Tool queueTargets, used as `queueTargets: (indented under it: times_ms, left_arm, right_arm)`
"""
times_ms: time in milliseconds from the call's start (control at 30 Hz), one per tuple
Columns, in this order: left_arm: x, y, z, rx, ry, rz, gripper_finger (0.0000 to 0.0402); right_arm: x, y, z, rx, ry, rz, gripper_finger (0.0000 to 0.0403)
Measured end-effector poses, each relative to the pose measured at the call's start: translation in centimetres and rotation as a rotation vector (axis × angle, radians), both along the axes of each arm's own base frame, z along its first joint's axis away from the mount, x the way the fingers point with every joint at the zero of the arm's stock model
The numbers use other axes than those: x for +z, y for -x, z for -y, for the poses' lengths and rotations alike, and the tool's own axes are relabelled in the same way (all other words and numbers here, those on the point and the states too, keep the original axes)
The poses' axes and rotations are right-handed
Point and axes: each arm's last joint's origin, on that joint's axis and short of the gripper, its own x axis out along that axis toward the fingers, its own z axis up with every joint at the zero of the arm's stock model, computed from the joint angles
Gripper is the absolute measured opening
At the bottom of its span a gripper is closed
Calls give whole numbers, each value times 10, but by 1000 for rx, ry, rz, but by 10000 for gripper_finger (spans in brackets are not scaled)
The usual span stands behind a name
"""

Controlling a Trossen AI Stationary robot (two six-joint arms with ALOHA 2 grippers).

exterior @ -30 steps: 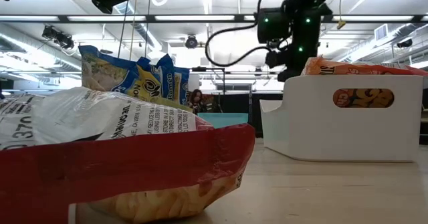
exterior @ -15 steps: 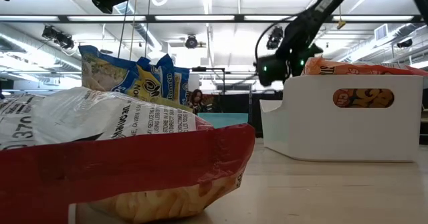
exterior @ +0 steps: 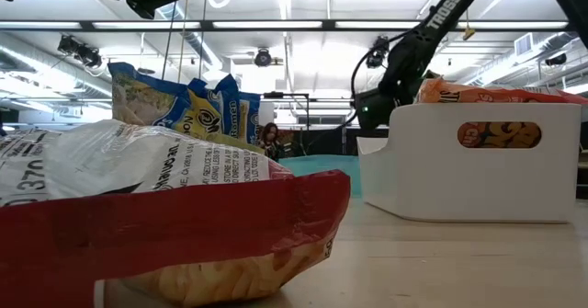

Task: Sort Maruchan noodles
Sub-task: Put the top right orange noodle pack into the white bin

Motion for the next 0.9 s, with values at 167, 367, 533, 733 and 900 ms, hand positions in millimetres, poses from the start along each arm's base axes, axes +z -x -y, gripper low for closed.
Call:
queueTargets:
  times_ms: [167, 367, 533, 733, 900]
  left_arm:
    - [0, 0, 0, 0, 0, 0, 217]
    - [0, 0, 0, 0, 1, 0, 217]
    - [0, 0, 0, 0, 0, 0, 217]
    - [0, 0, 0, 0, 0, 0, 217]
    - [0, 0, 0, 0, -1, 0, 217]
  right_arm:
    - [3, 1, 0, -4, -8, 5, 109]
    - [7, 2, -2, 18, -20, 4, 10]
    - [36, 3, -15, 49, -10, 89, 5]
    - [97, 14, -48, 205, -35, 323, 4]
    - [147, 34, -85, 446, -136, 578, 4]
